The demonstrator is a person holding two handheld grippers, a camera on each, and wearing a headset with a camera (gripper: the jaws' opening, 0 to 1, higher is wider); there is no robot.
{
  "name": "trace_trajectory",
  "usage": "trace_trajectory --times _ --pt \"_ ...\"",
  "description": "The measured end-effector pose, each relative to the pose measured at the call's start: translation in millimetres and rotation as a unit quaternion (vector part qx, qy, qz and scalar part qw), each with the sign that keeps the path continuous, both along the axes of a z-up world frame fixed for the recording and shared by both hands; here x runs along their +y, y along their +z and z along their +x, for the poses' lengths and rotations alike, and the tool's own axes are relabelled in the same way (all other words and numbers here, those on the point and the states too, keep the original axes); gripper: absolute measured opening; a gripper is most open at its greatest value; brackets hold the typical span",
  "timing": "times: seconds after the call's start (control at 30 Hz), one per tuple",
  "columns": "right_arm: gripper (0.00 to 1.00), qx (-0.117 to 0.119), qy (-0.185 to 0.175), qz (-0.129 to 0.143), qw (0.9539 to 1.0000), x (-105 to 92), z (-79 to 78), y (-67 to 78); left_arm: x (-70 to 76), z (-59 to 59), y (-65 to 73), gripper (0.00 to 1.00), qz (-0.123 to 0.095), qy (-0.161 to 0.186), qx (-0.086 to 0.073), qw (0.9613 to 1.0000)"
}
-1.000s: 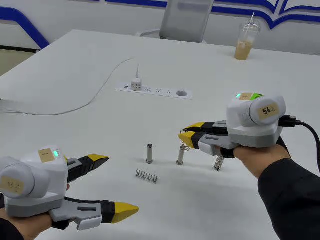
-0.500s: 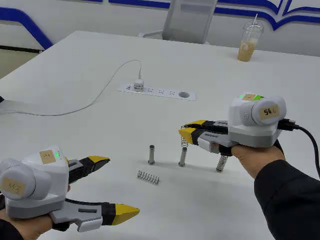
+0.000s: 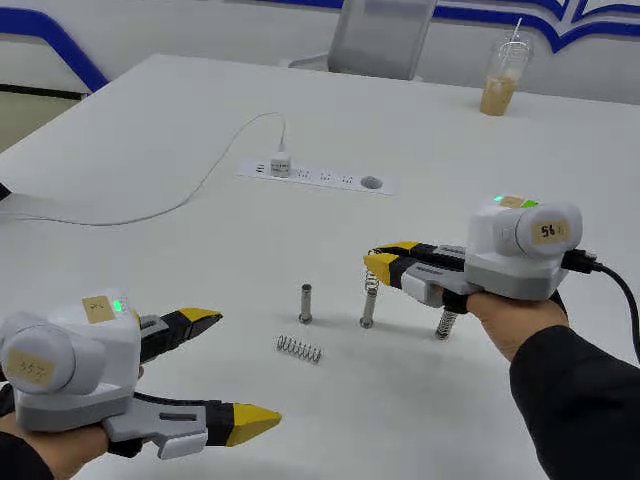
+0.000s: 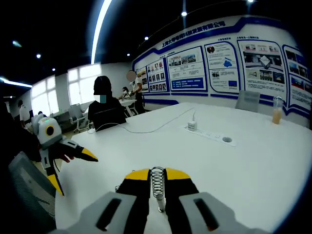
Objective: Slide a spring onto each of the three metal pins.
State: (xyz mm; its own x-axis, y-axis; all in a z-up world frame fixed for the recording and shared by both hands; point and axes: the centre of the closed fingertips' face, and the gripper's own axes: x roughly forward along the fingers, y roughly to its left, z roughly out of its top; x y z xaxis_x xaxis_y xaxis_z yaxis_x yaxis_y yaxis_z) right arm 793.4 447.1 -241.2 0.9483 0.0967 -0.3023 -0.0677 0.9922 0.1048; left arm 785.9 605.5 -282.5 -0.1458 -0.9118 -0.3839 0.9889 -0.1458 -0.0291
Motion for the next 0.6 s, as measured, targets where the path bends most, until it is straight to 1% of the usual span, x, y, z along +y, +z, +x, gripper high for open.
trace_trajectory --times 0.2,0.4,0.6 --pt "0.12 -0.002 0.000 -0.004 1.0000 0.3 -0.9 -2.8 0.7 0.8 -1.7 0.82 0.001 0.002 0.001 1.0000" --pt "0.12 -0.005 -0.002 -0.001 1.0000 -0.5 -1.7 -5.4 0.9 0.7 -2.7 0.82 0.002 0.002 0.003 1.0000" --pt "0.12 -0.004 -0.004 0.001 1.0000 -0.3 -4.3 -12.9 0.1 -0.1 -3.2 0.82 0.002 0.001 0.003 1.0000"
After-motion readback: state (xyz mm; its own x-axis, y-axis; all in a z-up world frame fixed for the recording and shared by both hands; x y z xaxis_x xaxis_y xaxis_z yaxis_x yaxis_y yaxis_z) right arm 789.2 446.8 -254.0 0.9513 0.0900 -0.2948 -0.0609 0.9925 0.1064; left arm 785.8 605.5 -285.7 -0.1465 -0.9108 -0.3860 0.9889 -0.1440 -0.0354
